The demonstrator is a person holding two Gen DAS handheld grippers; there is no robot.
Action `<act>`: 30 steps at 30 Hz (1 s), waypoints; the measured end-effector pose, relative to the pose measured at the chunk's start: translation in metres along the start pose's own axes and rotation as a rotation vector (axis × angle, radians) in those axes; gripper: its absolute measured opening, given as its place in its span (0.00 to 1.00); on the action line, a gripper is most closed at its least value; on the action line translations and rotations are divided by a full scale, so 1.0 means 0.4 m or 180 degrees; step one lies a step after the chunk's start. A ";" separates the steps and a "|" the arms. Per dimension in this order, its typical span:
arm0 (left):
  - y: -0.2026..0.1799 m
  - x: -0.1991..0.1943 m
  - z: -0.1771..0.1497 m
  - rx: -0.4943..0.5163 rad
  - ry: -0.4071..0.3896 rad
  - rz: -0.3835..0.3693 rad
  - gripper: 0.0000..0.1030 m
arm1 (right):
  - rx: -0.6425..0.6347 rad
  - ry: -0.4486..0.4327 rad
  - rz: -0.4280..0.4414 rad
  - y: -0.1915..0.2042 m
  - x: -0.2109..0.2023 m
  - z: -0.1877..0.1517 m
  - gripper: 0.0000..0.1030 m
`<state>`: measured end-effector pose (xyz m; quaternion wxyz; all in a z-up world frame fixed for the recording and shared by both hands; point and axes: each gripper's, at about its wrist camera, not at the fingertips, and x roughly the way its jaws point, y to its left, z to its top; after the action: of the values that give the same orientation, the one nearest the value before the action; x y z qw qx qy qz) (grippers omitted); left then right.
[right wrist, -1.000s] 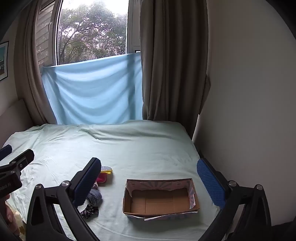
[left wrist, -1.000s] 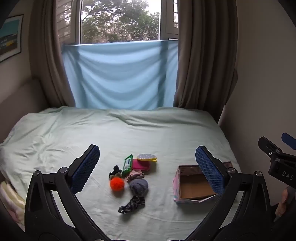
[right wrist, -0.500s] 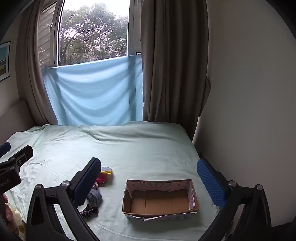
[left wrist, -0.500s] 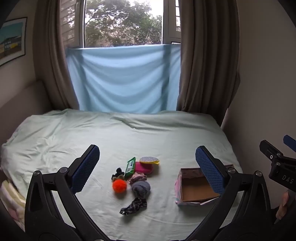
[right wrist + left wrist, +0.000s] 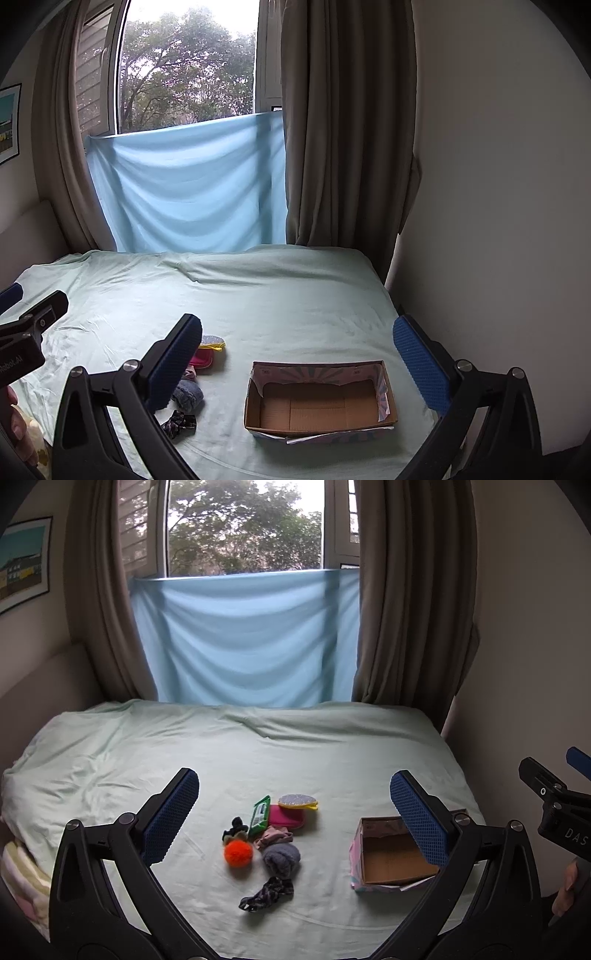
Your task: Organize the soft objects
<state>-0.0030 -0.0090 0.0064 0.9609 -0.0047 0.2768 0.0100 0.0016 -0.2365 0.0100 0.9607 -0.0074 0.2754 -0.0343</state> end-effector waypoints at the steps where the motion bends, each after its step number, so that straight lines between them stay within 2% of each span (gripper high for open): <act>1: 0.002 -0.001 -0.001 -0.0001 -0.0001 -0.0011 1.00 | -0.0006 -0.0009 0.0015 0.000 0.000 0.000 1.00; 30: -0.002 -0.001 0.003 0.0017 -0.0005 -0.0003 1.00 | 0.0026 -0.0054 0.0059 0.002 0.004 -0.001 1.00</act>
<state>-0.0025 -0.0099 0.0074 0.9611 -0.0022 0.2760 0.0088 0.0028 -0.2361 0.0086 0.9633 -0.0012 0.2671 -0.0264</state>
